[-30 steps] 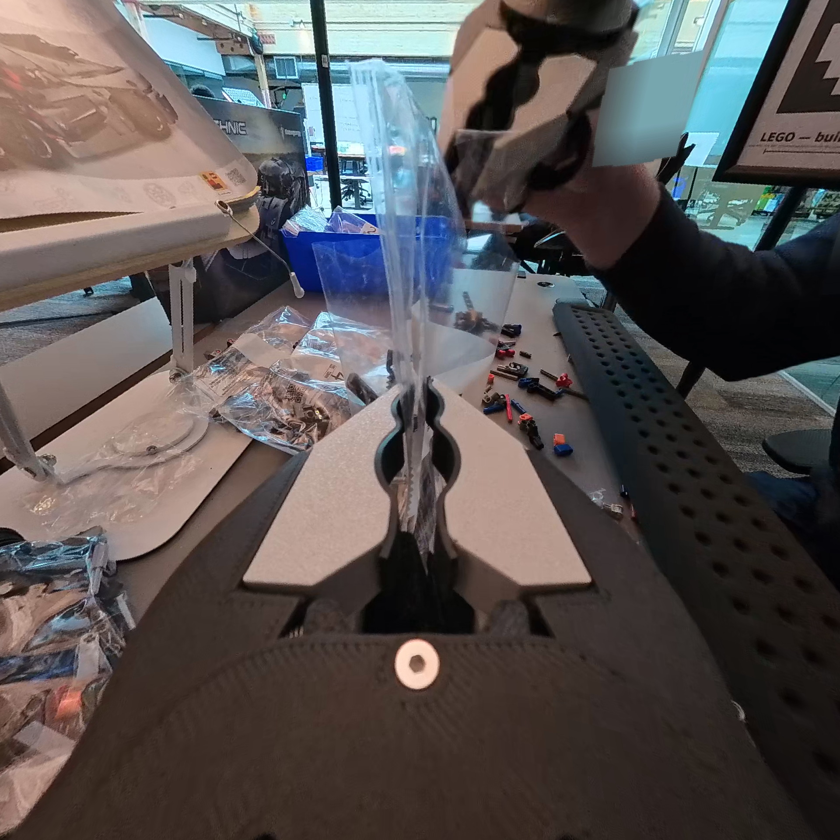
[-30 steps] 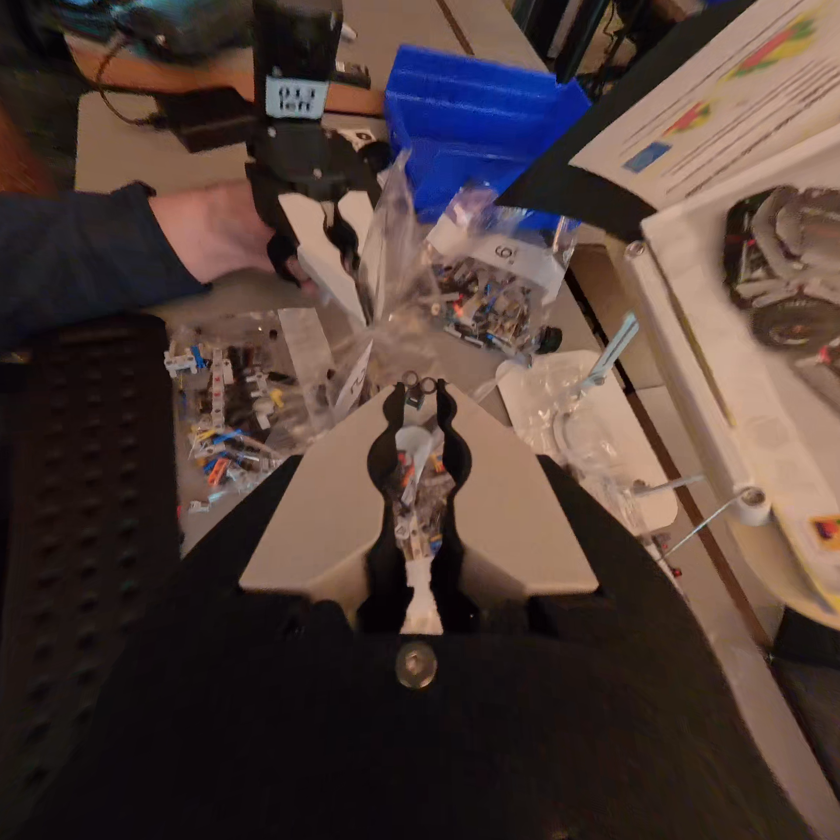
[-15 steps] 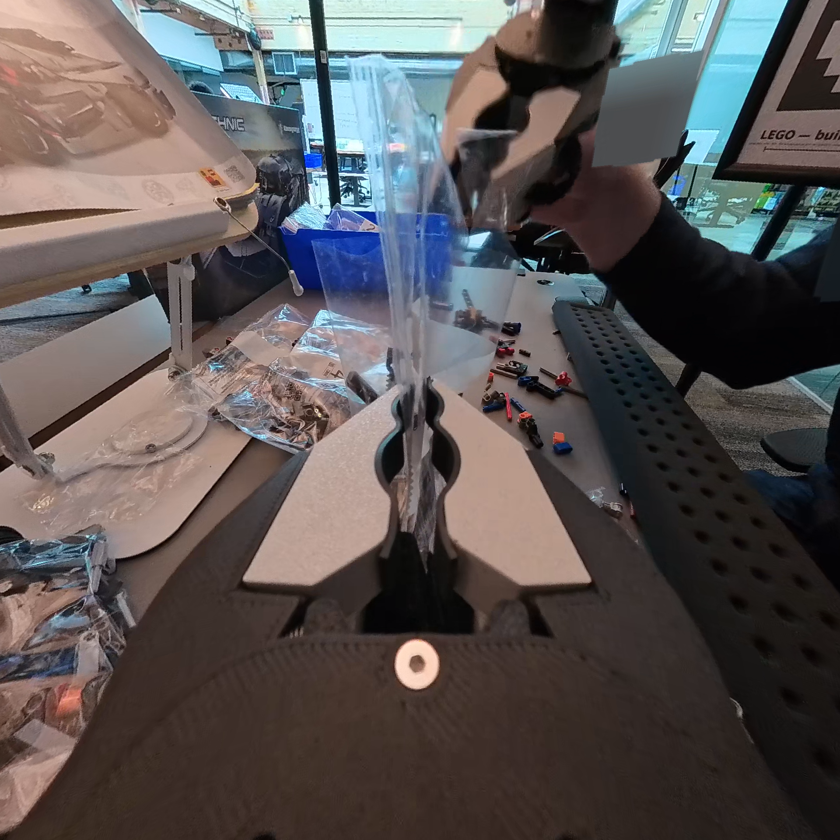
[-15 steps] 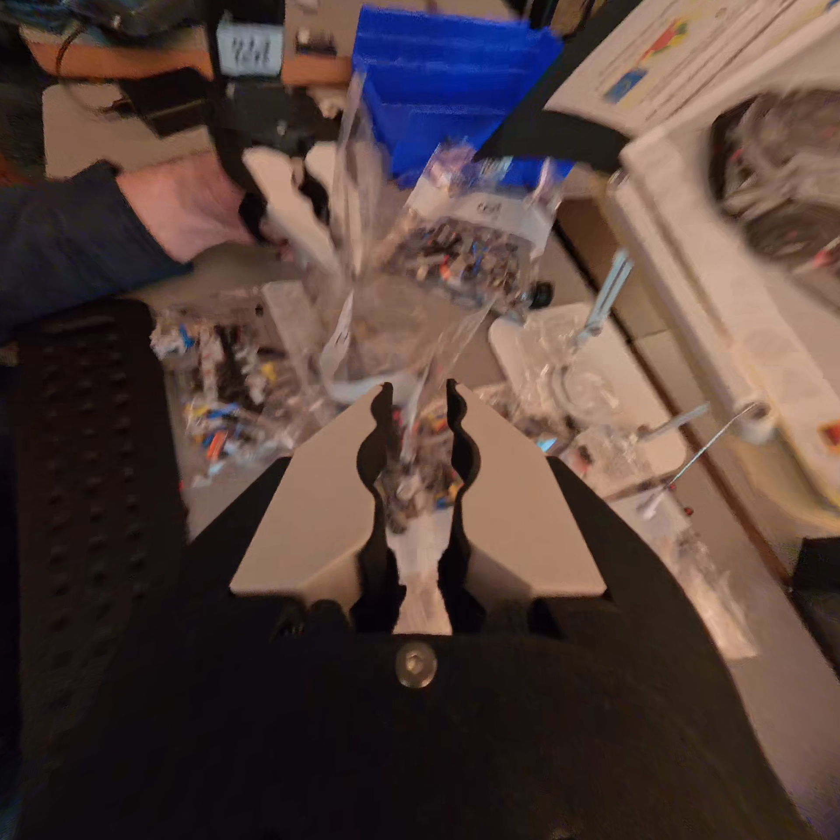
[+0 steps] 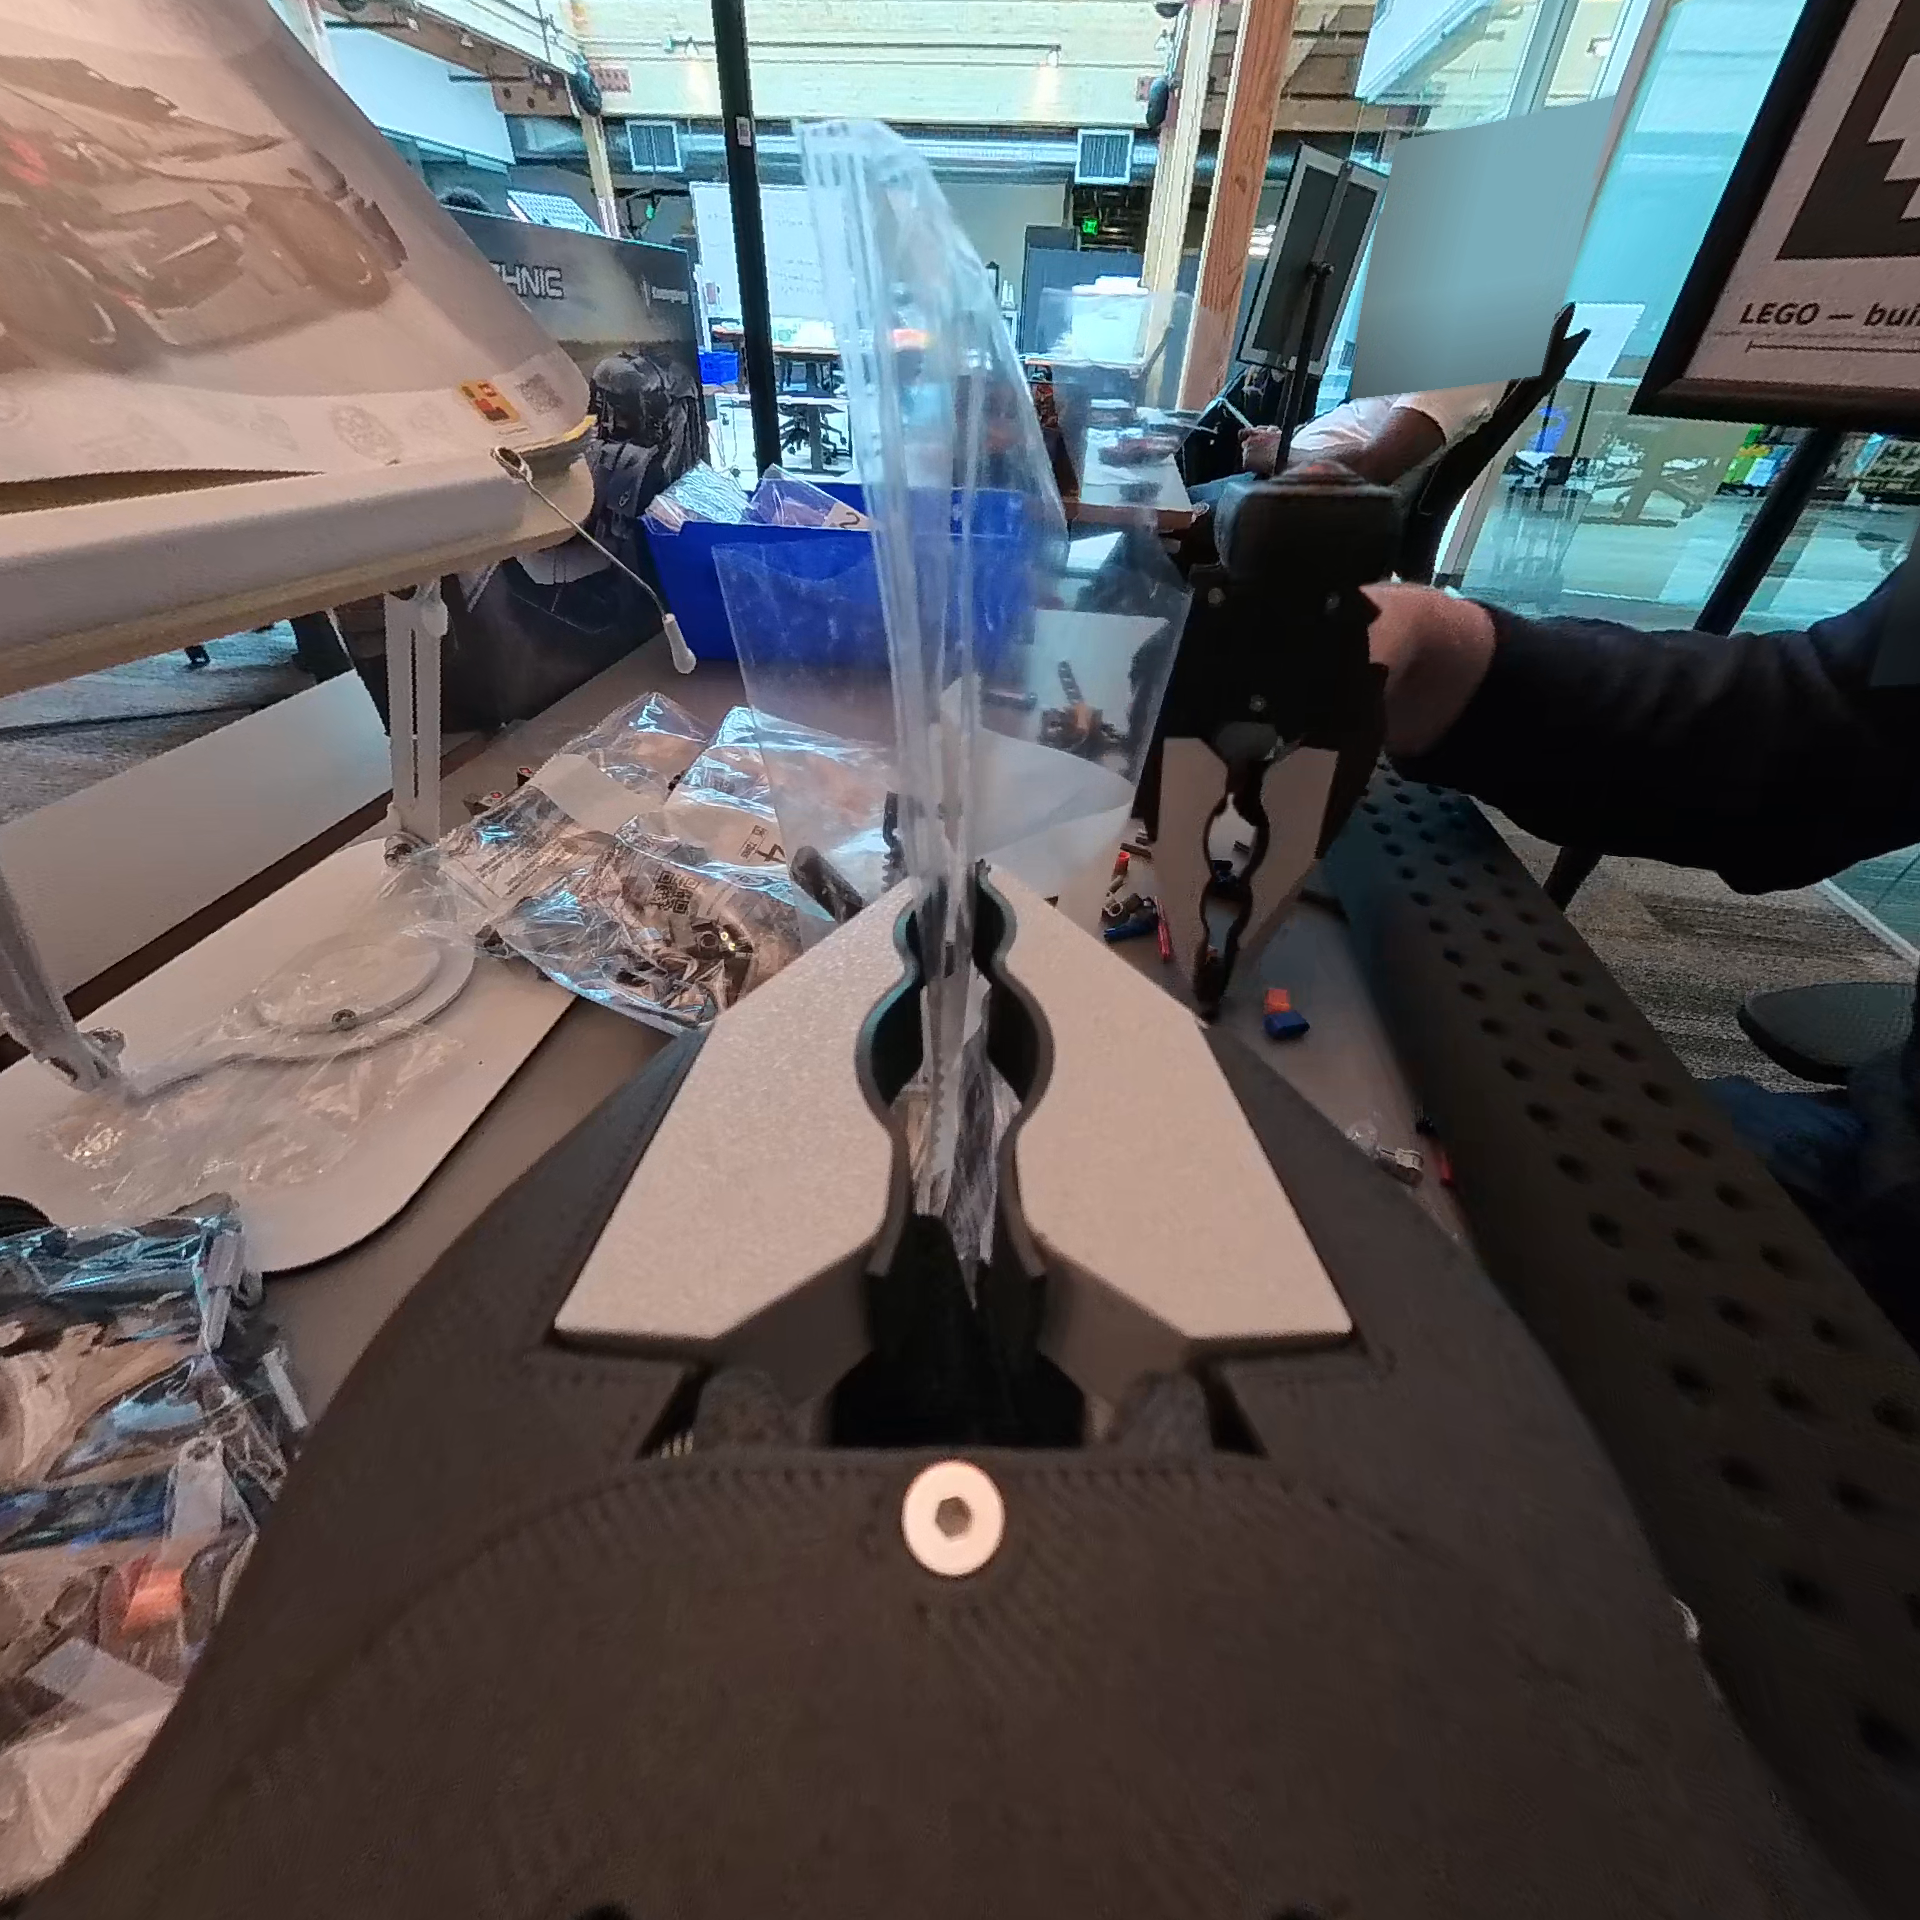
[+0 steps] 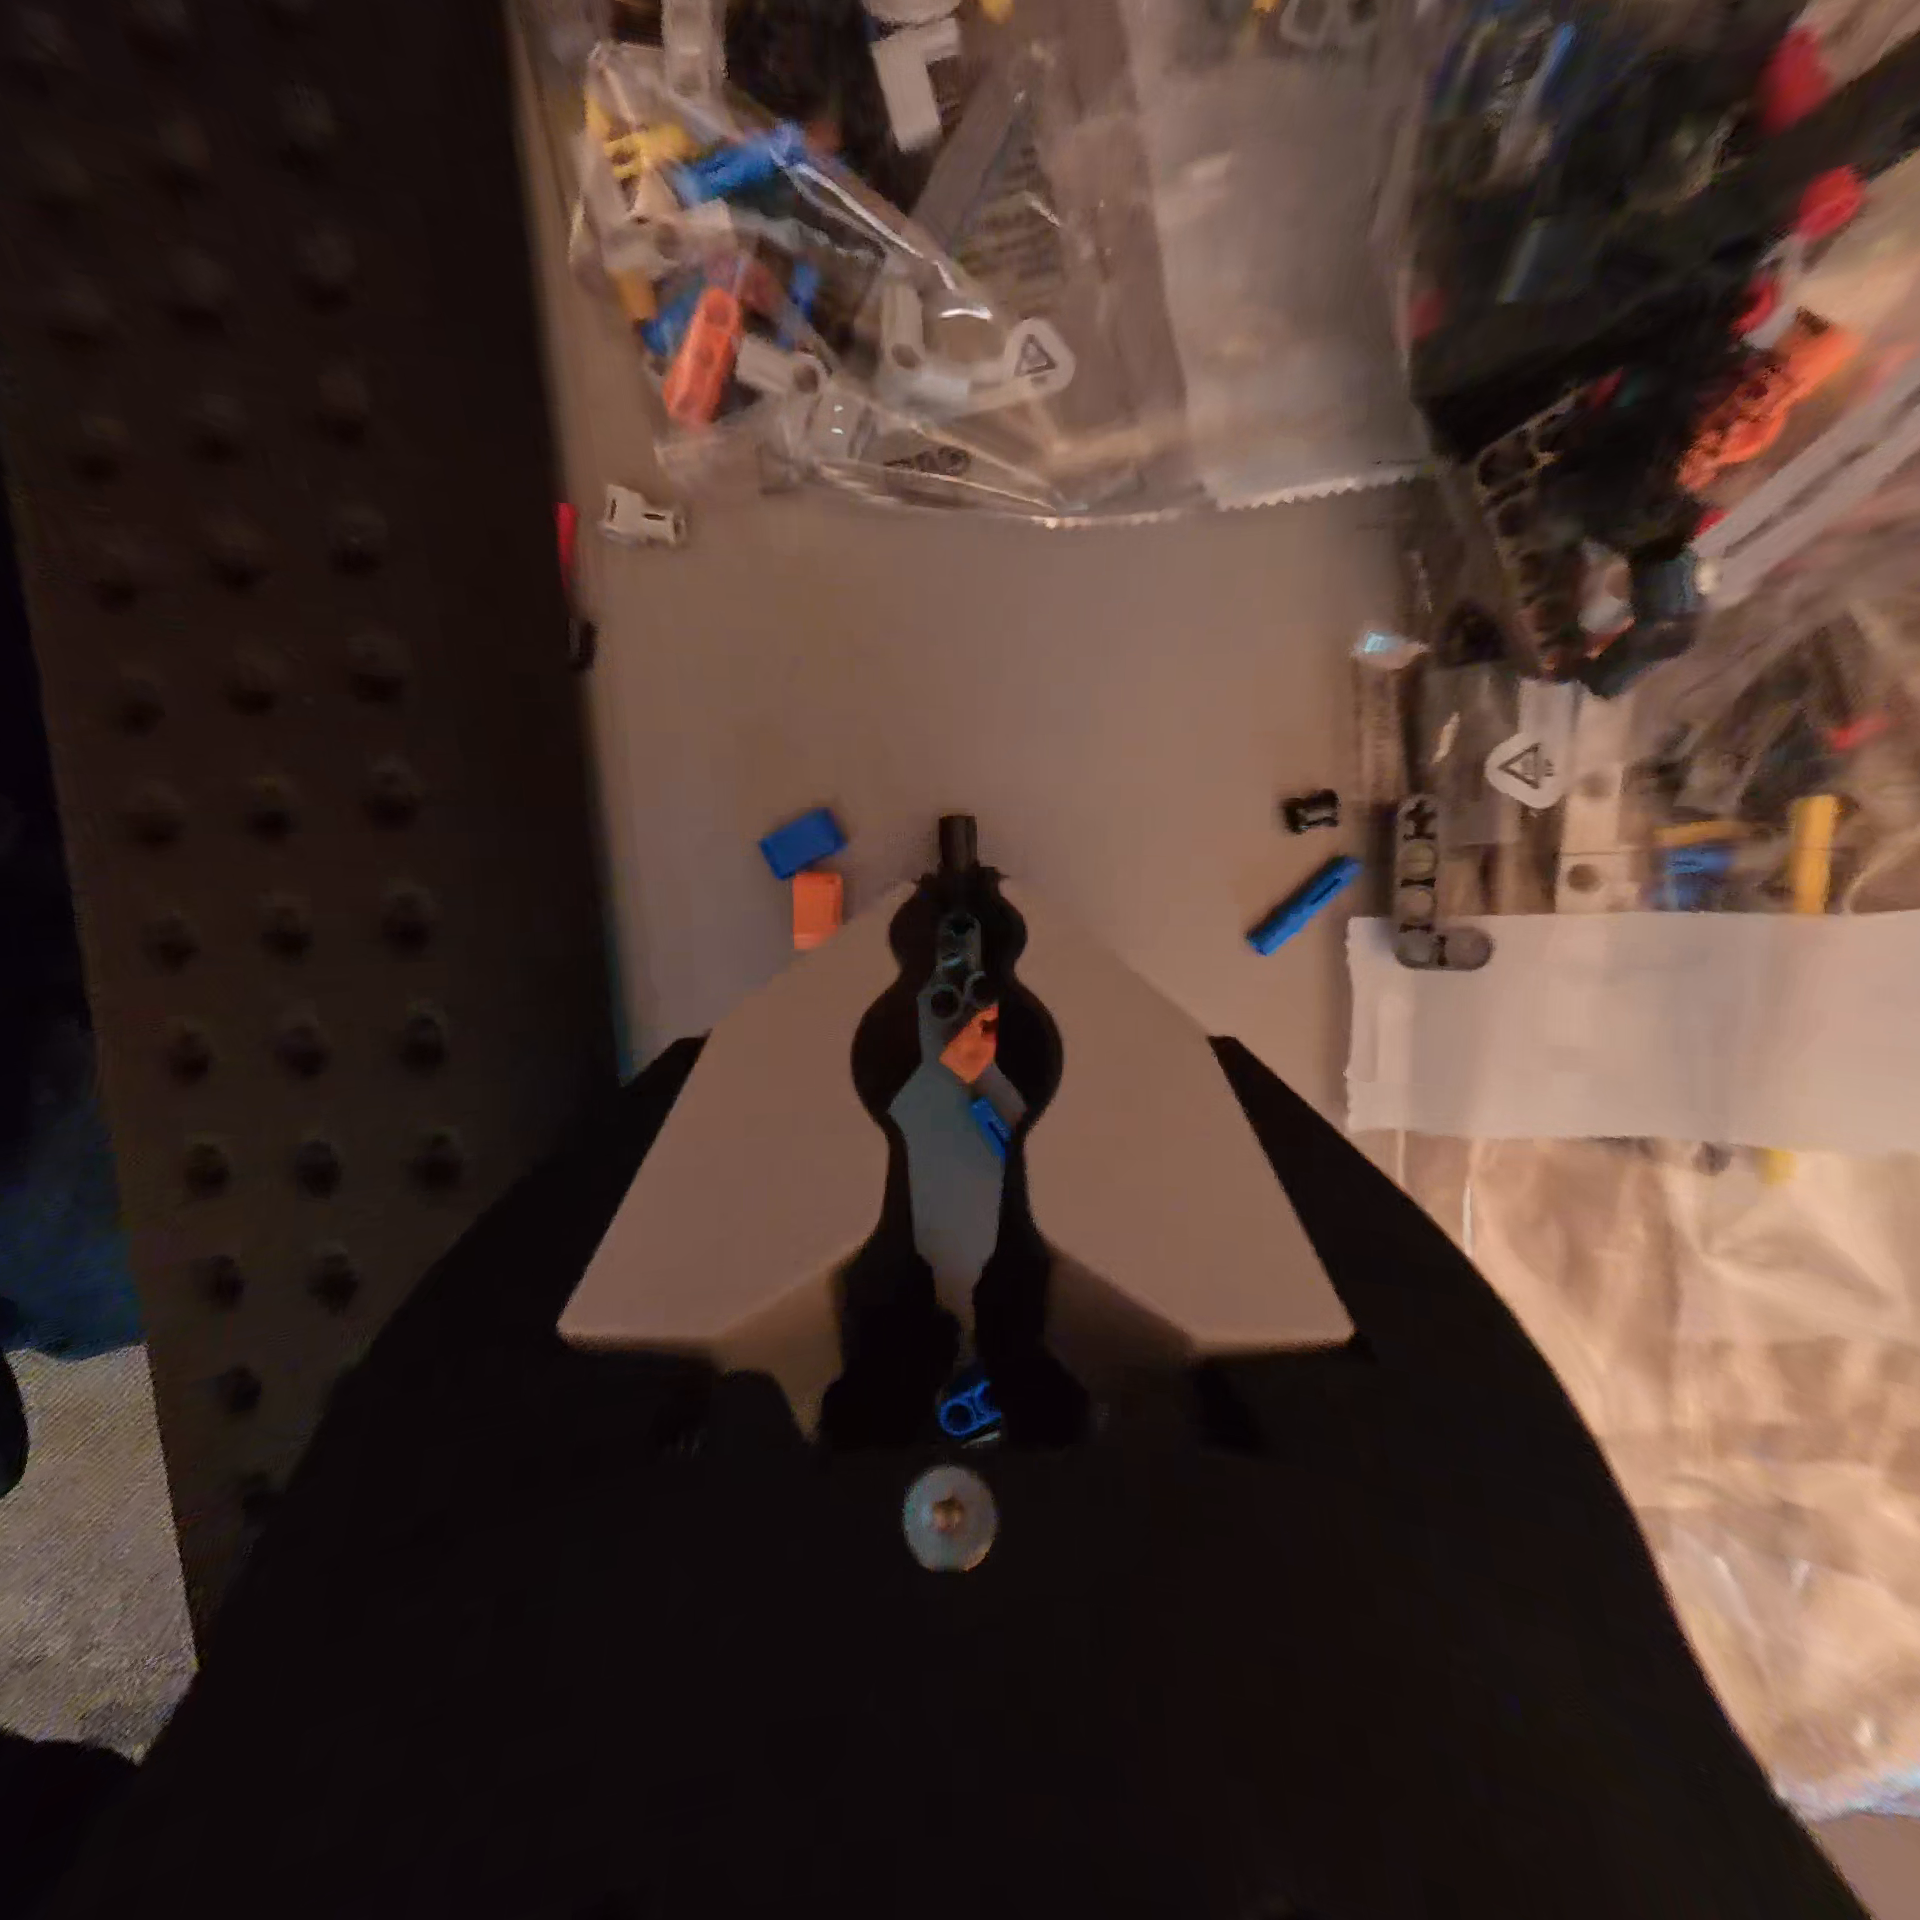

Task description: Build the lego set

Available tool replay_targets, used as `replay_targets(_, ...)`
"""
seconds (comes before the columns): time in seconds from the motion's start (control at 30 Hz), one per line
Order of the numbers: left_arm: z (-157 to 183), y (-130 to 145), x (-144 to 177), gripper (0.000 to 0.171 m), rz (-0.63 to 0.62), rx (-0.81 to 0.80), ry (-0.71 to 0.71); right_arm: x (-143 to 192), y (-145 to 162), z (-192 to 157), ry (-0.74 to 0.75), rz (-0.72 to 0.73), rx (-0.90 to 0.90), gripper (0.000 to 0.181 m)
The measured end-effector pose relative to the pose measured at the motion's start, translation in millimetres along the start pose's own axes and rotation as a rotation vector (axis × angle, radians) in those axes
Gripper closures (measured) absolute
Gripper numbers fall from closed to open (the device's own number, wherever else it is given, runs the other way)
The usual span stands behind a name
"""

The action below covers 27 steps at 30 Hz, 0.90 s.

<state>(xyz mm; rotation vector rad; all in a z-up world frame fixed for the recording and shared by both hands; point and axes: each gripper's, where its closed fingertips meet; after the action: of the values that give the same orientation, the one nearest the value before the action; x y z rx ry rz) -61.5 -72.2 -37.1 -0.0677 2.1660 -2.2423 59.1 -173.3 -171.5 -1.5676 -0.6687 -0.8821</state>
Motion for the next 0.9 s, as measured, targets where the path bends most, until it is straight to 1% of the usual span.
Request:
replay_targets(0.07,0.2,0.5,-0.5,0.167,-0.003,0.000,0.002,7.2,-5.3,5.0,0.021,0.013,0.005,0.177)
replay_targets(0.13,0.5,0.7,-0.9,0.167,-0.004,0.000,0.003,24.8,-25.5,13.2,0.061,0.082,0.022,0.177)
replay_targets(0.2,0.6,0.8,-1.0,0.168,-0.005,0.000,0.004,51.5,-55.4,29.2,0.140,0.171,0.042,0.176)
replay_targets(0.33,0.4,0.8,-0.8,0.168,-0.003,0.001,0.004,115.9,-130.6,60.8,0.297,0.405,0.074,0.177)
replay_targets(0.37,0.4,0.8,-0.7,0.168,-0.003,0.001,0.004,126.0,-144.8,65.9,0.315,0.434,0.081,0.176)
replay_targets(0.43,0.6,0.9,-0.8,0.168,-0.003,0.001,0.005,131.7,-163.7,74.3,0.326,0.438,0.093,0.176)
replay_targets(0.5,0.6,1.1,-1.1,0.167,-0.004,0.002,0.007,125.4,-175.4,82.2,0.330,0.424,0.100,0.175)
replay_targets(0.6,1.1,1.4,-1.5,0.167,-0.006,0.002,0.009,106.3,-169.9,95.8,0.341,0.333,0.058,0.151)
replay_targets(0.67,1.6,1.1,-1.6,0.167,-0.007,0.000,0.011,109.6,-165.3,97.9,0.369,0.353,0.045,0.149)
replay_targets(0.73,2.0,0.5,-1.6,0.167,-0.008,-0.003,0.011,120.9,-154.2,94.4,0.382,0.389,0.024,0.150)
replay_targets(0.83,1.8,0.5,-1.5,0.168,-0.005,0.001,0.013,128.7,-117.3,86.4,0.371,0.374,-0.025,0.154)
replay_targets(0.9,1.5,0.8,-1.6,0.167,-0.005,0.003,0.012,114.1,-79.0,75.1,0.297,0.276,-0.065,0.156)
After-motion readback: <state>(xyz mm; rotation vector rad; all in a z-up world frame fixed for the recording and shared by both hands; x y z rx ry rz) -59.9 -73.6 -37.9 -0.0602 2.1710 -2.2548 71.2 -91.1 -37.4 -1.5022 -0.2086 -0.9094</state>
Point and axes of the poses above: each gripper's, where its closed fingertips meet, x back along the fingers, y out of its underside, z = x × y across the jaws, and after that the axes turned 4 degrees about z, right-handed
